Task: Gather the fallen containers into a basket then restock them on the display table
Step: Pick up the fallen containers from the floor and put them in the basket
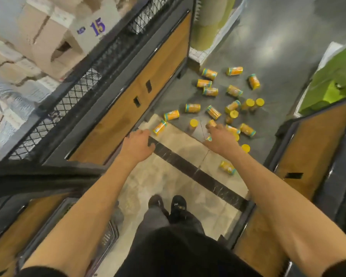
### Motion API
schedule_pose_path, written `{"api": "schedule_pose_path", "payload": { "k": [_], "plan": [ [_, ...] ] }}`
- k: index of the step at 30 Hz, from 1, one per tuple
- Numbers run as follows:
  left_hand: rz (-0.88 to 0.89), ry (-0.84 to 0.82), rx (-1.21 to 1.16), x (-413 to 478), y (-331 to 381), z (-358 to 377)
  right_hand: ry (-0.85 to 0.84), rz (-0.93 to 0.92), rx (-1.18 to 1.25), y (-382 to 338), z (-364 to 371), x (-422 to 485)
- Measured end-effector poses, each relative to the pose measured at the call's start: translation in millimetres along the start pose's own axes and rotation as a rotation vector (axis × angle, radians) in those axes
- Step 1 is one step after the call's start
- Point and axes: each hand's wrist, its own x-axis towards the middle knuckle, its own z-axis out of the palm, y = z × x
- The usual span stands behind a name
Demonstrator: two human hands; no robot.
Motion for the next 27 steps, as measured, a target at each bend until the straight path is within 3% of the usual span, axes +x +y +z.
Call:
{"api": "schedule_pose_path", "payload": {
  "k": [16, 27],
  "plan": [
    [0.441, -0.187, 0.260, 174.1, 142.6, 11.0, -0.016, 0.493, 0.295, 135.1, 9.8, 13.1],
    [0.645, -0.294, 0.412, 243.4, 230.5, 79.3, -0.048, 0.668, 0.446, 210.2, 74.1, 30.9]
  ]
}}
